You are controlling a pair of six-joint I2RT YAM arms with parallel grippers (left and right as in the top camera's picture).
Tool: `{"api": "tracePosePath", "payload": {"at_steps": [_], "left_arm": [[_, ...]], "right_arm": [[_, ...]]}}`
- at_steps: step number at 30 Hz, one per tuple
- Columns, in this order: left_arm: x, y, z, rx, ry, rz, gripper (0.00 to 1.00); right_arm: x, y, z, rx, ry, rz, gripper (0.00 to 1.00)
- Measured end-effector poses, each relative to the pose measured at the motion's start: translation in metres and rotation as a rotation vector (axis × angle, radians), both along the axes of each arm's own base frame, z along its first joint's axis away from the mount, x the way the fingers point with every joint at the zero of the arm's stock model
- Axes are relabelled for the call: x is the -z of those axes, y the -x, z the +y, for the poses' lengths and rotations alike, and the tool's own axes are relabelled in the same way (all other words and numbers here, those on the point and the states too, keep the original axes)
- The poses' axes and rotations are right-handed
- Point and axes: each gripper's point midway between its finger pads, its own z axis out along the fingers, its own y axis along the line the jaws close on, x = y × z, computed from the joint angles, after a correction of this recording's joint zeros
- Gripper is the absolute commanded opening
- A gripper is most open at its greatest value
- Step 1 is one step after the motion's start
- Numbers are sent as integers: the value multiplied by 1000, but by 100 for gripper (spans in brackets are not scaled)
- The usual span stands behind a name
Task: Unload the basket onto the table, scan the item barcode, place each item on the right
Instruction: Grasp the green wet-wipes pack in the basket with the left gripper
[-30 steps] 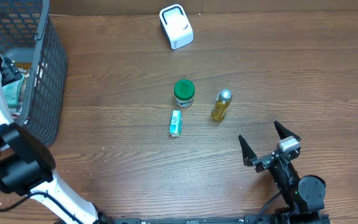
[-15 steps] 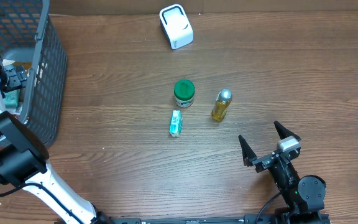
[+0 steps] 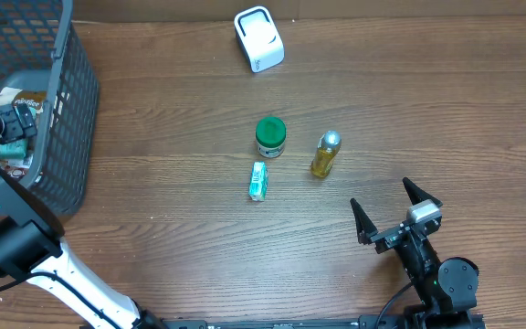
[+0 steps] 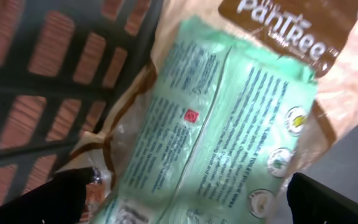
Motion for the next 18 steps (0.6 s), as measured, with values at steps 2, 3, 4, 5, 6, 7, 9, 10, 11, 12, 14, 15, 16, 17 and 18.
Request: {"api": "tracePosePath", "payload": {"at_steps": [2,3,4,5,6,7,9,10,11,12,14,15,16,17,18], "left_arm": [[6,3,-1,10,12,10,95],[8,4,-2,14,17,14,93],[9,4,-3,19,19,16,93],[9,3,-3,22,19,14,92],[9,3,-4,23,21,13,91],[9,3,-3,23,20,11,89],[9,2,-4,25,22,10,81],[9,2,-4,25,23,10,75],[9,2,-4,28,23,9,73],[9,2,-4,32,22,10,69],[9,2,-5,39,24,9,61],[9,1,-5,39,26,7,61],[9,1,-6,43,28,6,62],[9,1,-6,46,31,4,63],[9,0,-7,47,34,2,66]], "right_arm": [[0,0,0,0,-1,0,100],[0,0,0,0,0,1,100],[0,0,0,0,0,0,100],[0,0,0,0,0,1,100],[0,0,0,0,0,0,100],[0,0,0,0,0,0,100],[0,0,0,0,0,0,100],[0,0,0,0,0,1,100],[0,0,0,0,0,0,100],[0,0,0,0,0,0,100],[0,0,0,0,0,0,100],[0,0,0,0,0,0,100],[0,0,0,0,0,1,100],[0,0,0,0,0,0,100],[0,0,0,0,0,0,100]]}}
